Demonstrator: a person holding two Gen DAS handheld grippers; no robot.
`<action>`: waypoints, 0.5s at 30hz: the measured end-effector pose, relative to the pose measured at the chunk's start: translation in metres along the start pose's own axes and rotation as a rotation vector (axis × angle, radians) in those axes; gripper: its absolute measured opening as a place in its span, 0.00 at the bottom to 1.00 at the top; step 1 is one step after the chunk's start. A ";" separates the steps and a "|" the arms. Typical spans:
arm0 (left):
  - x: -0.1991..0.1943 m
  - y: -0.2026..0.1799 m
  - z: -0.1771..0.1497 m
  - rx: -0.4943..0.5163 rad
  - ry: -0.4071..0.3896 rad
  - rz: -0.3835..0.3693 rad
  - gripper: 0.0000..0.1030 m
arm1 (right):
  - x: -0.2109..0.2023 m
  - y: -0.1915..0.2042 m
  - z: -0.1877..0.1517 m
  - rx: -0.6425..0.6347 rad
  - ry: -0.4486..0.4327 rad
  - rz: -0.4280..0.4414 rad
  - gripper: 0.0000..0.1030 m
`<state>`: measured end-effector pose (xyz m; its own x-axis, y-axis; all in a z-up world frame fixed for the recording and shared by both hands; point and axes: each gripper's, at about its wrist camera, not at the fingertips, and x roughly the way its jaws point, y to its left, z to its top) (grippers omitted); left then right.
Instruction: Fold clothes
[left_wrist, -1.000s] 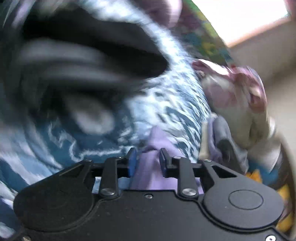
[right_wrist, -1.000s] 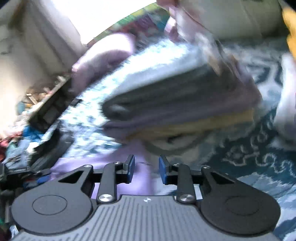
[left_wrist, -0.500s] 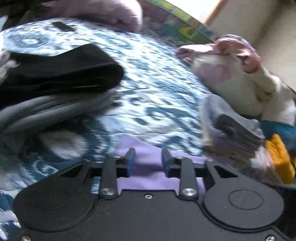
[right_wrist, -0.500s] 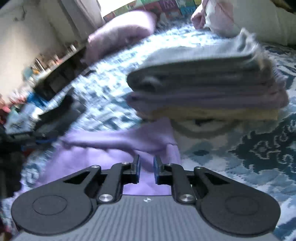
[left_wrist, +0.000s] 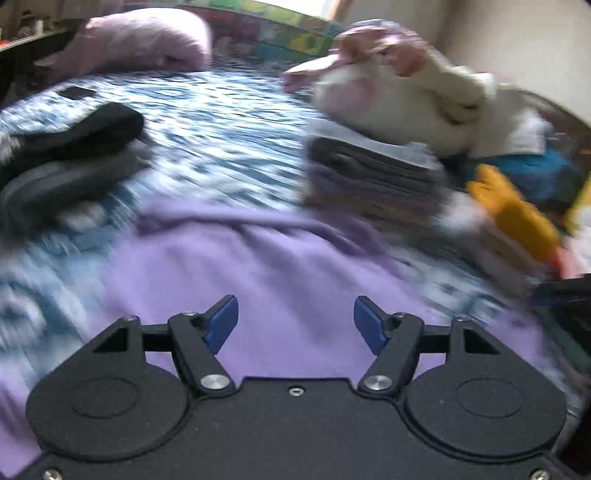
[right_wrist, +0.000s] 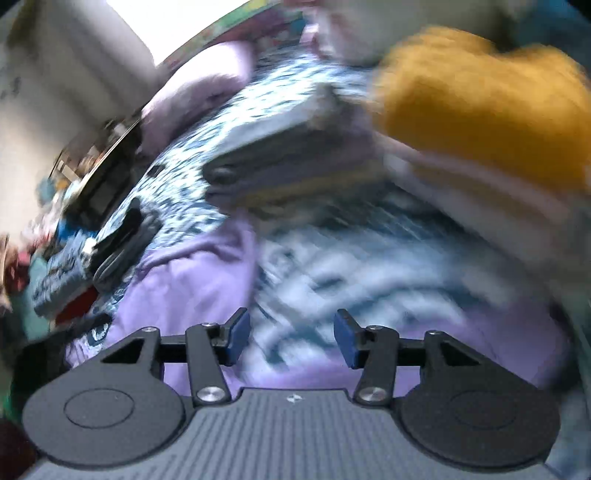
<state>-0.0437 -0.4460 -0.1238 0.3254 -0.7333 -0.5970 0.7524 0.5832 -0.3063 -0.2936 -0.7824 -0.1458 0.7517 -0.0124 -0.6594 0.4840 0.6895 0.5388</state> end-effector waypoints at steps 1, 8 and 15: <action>-0.008 -0.013 -0.014 0.004 -0.007 -0.022 0.64 | -0.010 -0.012 -0.015 0.045 -0.010 0.000 0.49; 0.029 -0.095 -0.056 0.093 -0.018 0.004 0.29 | -0.038 -0.084 -0.110 0.411 -0.116 0.042 0.52; 0.111 -0.141 -0.064 0.264 0.115 0.080 0.24 | -0.025 -0.115 -0.156 0.740 -0.305 0.133 0.52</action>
<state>-0.1500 -0.5871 -0.1947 0.3344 -0.6353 -0.6961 0.8548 0.5155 -0.0598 -0.4383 -0.7488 -0.2728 0.8611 -0.2344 -0.4511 0.4727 0.0426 0.8802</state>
